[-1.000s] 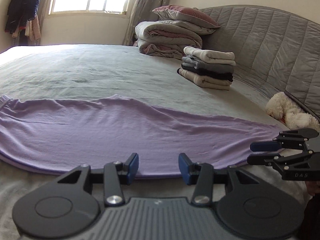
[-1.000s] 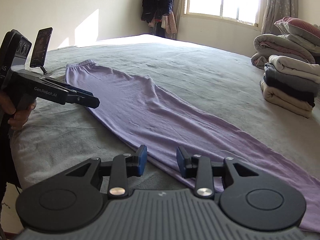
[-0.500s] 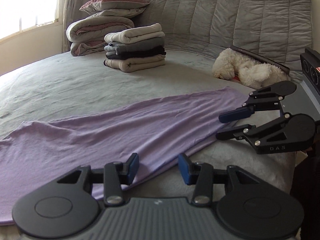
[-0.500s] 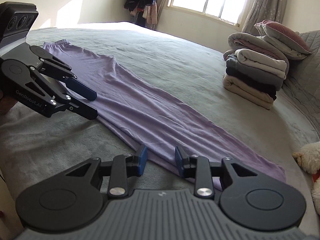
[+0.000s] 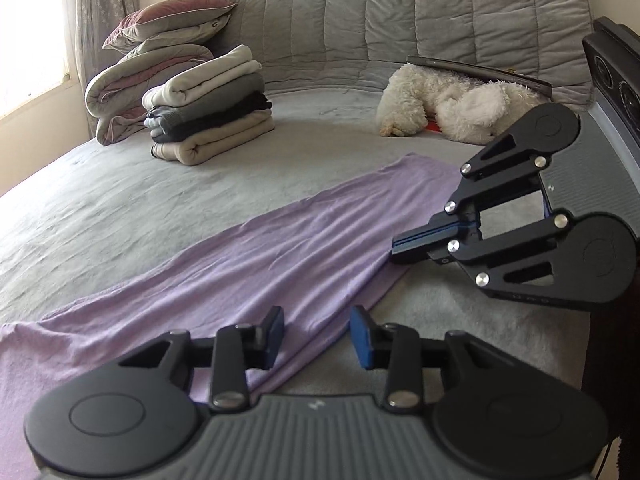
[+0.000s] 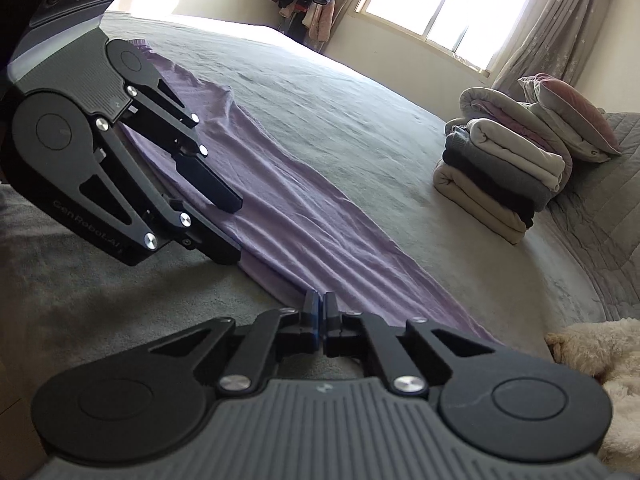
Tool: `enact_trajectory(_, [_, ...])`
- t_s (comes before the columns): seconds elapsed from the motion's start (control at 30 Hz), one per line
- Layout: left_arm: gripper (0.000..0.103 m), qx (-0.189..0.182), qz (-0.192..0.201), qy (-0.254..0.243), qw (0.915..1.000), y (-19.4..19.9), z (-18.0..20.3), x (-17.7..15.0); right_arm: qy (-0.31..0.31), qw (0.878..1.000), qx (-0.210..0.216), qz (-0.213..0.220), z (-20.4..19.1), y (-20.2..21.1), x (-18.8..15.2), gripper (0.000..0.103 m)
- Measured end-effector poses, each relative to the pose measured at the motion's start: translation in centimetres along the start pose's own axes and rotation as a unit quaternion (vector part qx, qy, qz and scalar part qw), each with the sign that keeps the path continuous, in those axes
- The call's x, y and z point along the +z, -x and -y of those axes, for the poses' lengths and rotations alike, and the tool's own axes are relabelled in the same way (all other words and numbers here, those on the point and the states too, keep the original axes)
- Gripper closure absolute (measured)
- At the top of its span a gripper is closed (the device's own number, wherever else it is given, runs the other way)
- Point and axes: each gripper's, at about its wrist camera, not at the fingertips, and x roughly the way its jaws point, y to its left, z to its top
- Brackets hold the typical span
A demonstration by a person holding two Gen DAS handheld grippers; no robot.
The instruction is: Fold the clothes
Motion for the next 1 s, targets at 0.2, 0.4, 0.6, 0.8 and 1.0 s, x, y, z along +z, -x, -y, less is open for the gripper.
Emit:
enact_trajectory(0.2, [0.102, -0.006, -0.001, -0.006, 1.0000, -0.2, 1.0, 0.3, -0.001, 1.000, 0.003, 0.020, 0.5, 1.5, 0.1, 0.103])
enact_trajectory(0.4, [0.103, -0.026, -0.010, 0.006, 0.9996, 0.4, 1.2, 0.3, 0.009, 1.000, 0.018, 0.013, 0.4, 2.2, -0.1, 0.103])
enact_trajectory(0.6, [0.100, -0.036, -0.016, 0.018, 0.9990, -0.1, 0.9, 0.1, 0.004, 0.999, 0.031, -0.029, 0.4, 1.1, -0.5, 0.103])
enact_trajectory(0.8, [0.066, -0.051, 0.002, 0.022, 0.9985, 1.5, 0.5, 0.0, -0.040, 0.998, 0.047, -0.031, 1.7, 1.0, -0.2, 0.090])
enact_trajectory(1.0, [0.054, -0.036, 0.010, 0.055, 0.9978, 3.0, -1.9, -0.6, -0.071, 0.996, 0.057, -0.014, 2.3, 1.3, 0.3, 0.087])
